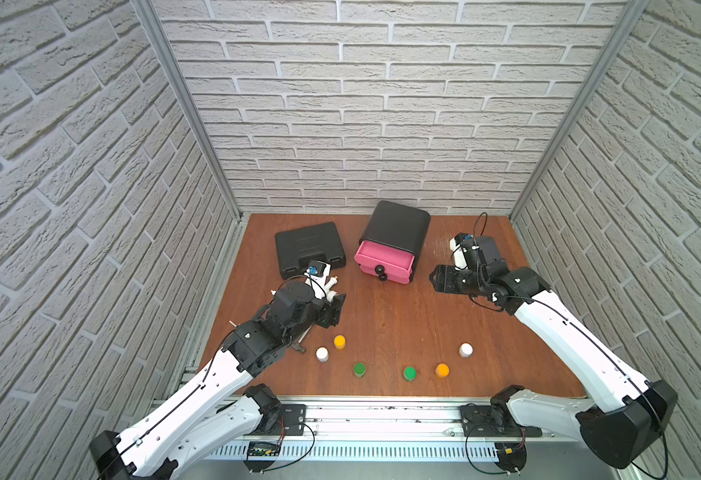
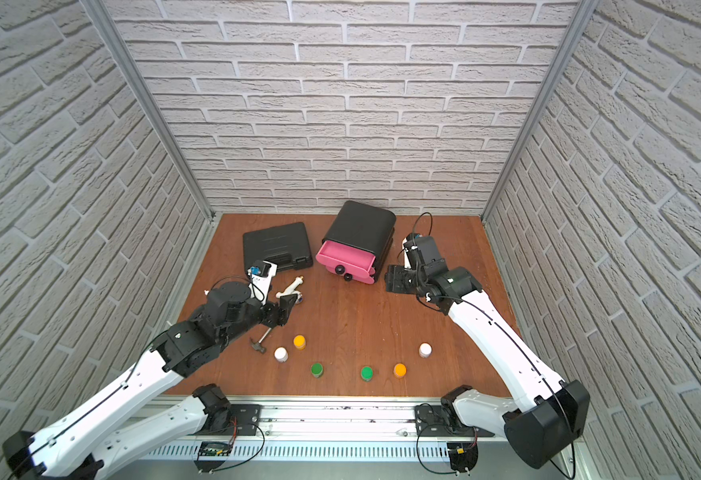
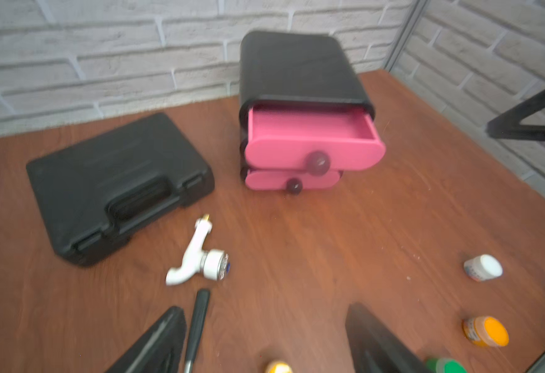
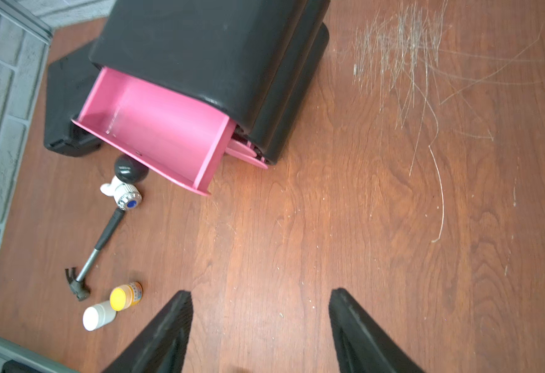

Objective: Put the paint cans in the drawer according to color
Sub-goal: Open the drawer in the storage box, then pick up the paint can at the center of the board.

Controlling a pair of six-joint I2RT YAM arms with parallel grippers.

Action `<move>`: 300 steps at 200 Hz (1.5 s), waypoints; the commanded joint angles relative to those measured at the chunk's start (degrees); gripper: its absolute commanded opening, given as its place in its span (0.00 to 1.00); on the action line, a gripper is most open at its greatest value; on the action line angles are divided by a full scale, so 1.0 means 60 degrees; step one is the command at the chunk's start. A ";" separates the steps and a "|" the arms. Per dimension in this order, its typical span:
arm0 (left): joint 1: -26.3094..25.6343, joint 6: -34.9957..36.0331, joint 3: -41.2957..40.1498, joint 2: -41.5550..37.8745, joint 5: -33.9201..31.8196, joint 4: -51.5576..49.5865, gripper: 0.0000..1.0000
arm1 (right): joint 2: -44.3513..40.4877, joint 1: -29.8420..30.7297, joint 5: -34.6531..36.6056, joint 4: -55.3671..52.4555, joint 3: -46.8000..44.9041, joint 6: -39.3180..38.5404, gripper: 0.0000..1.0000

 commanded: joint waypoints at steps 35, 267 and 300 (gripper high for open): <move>0.0452 -0.1218 0.1218 0.1946 0.1384 -0.3841 0.75 | 0.0865 0.2370 0.0792 -0.2482 -0.0279 0.1061 0.73; 0.0165 -0.0349 0.1169 0.7224 0.2694 -0.2335 0.54 | -0.0725 0.1297 0.0876 -0.0717 -0.2614 0.3230 0.79; -0.0105 -0.0292 0.1336 0.7546 0.2386 -0.2537 0.52 | -0.0728 0.1210 0.0837 -0.0652 -0.2598 0.3215 0.79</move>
